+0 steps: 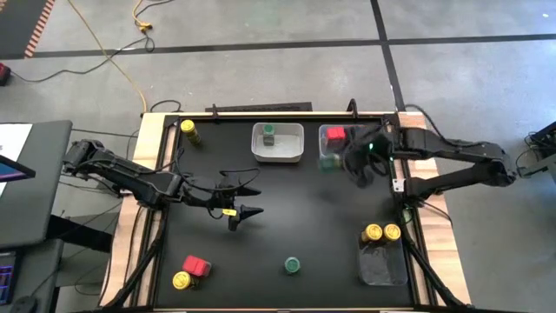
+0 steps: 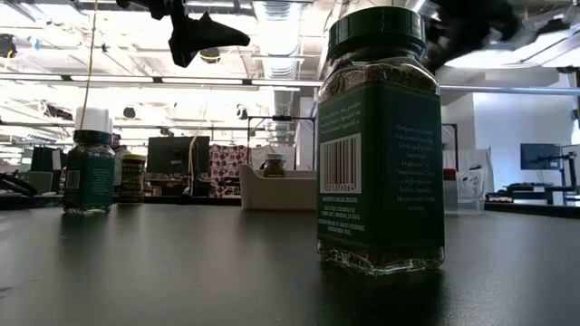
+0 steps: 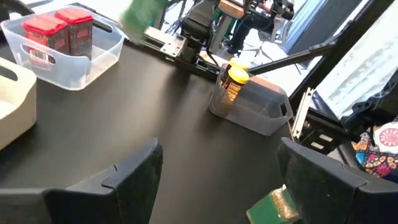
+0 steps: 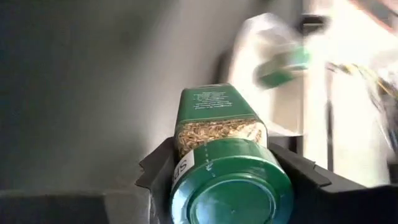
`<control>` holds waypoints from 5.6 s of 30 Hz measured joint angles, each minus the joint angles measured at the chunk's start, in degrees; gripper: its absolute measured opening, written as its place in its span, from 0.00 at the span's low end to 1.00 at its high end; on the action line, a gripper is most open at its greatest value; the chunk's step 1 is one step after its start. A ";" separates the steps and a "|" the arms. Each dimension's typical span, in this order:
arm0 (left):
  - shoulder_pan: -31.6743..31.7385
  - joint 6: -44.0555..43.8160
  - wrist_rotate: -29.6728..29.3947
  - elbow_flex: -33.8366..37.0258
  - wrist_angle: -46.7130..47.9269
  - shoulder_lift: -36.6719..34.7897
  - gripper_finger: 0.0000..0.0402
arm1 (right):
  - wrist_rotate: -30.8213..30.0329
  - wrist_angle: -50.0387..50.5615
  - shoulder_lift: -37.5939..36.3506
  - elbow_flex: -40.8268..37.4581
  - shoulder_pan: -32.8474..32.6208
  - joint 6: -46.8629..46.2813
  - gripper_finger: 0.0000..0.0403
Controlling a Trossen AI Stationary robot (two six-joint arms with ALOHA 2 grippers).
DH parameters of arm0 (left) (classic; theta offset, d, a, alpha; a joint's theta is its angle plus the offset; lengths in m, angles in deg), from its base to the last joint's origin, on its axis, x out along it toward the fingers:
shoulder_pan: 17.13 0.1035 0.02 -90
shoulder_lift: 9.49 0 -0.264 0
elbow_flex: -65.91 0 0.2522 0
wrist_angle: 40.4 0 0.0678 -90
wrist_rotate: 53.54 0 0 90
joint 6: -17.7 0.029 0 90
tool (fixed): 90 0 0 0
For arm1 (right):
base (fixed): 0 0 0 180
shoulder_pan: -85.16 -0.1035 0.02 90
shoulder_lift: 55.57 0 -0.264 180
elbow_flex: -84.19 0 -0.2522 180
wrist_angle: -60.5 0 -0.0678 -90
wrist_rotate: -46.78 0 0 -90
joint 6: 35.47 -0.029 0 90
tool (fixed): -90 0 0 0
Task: Sort spices by type
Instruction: Put the right green seasoning bottle into the white bin, then put the red seasoning can into the transparent bin
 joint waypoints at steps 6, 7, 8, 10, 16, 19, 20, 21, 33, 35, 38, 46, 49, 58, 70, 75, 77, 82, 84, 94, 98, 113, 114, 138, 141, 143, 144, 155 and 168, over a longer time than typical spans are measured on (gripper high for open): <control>0.48 6.16 -0.97 0.00 -0.50 -0.02 0.75 | -0.89 -3.31 5.88 7.41 3.15 -11.56 0.56; 0.79 6.91 -0.97 0.00 -0.47 -0.02 0.75 | -0.87 -3.01 7.62 8.61 3.55 -11.54 0.56; 1.19 7.58 -0.98 0.00 -0.44 -0.02 0.75 | -0.84 -2.20 9.62 9.90 3.85 -11.52 0.56; 2.10 8.49 -0.95 0.00 -0.42 -0.02 0.75 | -0.74 0.13 14.08 12.49 4.53 -11.52 0.56; 4.92 10.86 1.49 0.00 -0.23 -0.05 0.75 | -0.65 3.05 27.56 21.69 8.11 -10.79 0.56; 6.24 12.02 3.15 0.04 2.15 -1.32 0.75 | -0.65 3.99 33.50 27.65 9.85 -9.36 0.56; 6.74 12.03 3.55 0.04 2.66 -1.84 0.75 | -0.62 4.84 35.49 29.96 10.47 -9.12 0.56; 7.19 12.16 3.61 0.04 3.38 -2.50 0.75 | -0.60 6.00 37.29 32.33 11.05 -8.97 0.56; 9.27 20.99 3.62 0.04 9.06 -10.38 0.75 | 0.71 22.89 60.23 58.37 15.58 -8.13 0.56; 9.27 20.95 3.64 0.04 10.50 -10.36 0.75 | 0.72 24.23 62.96 61.26 15.58 -8.12 0.56; 9.27 20.20 4.60 0.04 11.75 -10.29 0.75 | 0.82 25.74 66.10 64.81 15.81 -7.56 0.56; 9.25 20.31 5.47 0.04 14.39 -12.23 0.75 | 1.92 26.95 71.82 68.35 17.46 -7.04 0.56; 9.25 20.32 5.47 0.04 15.31 -12.76 0.75 | 2.83 26.80 72.71 68.33 18.14 -7.77 0.56; 9.25 20.31 5.53 0.04 16.43 -12.81 0.75 | 4.79 24.65 74.64 68.31 18.97 -6.85 0.56; 9.22 18.94 6.33 0.04 16.59 -12.81 0.75 | 5.40 23.43 76.30 68.39 19.31 -6.39 0.57; 9.22 18.17 6.30 0.04 16.58 -12.81 0.75 | 5.39 23.22 76.31 68.39 19.29 -4.90 0.59; 9.20 17.82 6.30 0.04 16.80 -12.81 0.75 | 5.39 23.20 76.31 68.37 19.27 -4.90 0.59; 9.22 17.54 6.30 0.04 16.87 -12.81 0.75 | 5.39 23.24 76.31 68.35 19.11 -4.88 0.59; 9.22 17.54 6.28 0.04 16.87 -12.81 0.75 | 5.38 23.24 76.32 68.35 18.96 -4.90 0.59; 9.22 17.33 6.25 0.02 16.87 -12.81 0.75 | 5.34 21.97 76.31 68.33 18.02 -4.85 0.59; 9.22 17.33 6.24 0.02 16.87 -12.81 0.75 | 5.34 21.78 76.31 68.33 18.01 -4.69 0.60; 9.22 17.12 6.19 0.00 16.87 -12.81 0.75 | 5.10 23.21 76.31 68.33 18.03 -2.34 0.60; 9.22 17.12 6.21 0.00 16.87 -12.81 0.75 | 5.10 23.28 76.31 68.33 18.03 -2.34 0.60; 9.22 16.47 6.65 0.00 17.40 -12.79 0.75 | 3.31 22.25 76.31 68.30 18.53 -5.51 0.63; 9.22 16.47 6.74 0.00 17.38 -12.79 0.75 | 3.32 22.25 76.24 68.30 18.53 -5.51 0.65; 9.22 16.47 6.78 0.00 17.40 -12.79 0.75 | 3.33 22.25 76.22 68.30 18.53 -5.51 0.66; 9.22 16.48 6.78 0.00 17.40 -12.79 0.75 | 3.35 22.25 76.22 68.30 18.53 -5.51 0.67; 9.22 16.47 6.81 0.00 17.40 -12.79 0.75 | 3.40 23.40 75.75 68.31 18.47 -5.47 0.67; 9.27 14.07 6.71 0.00 17.38 -12.79 0.75 | 3.70 35.66 71.37 73.29 19.45 -15.20 0.67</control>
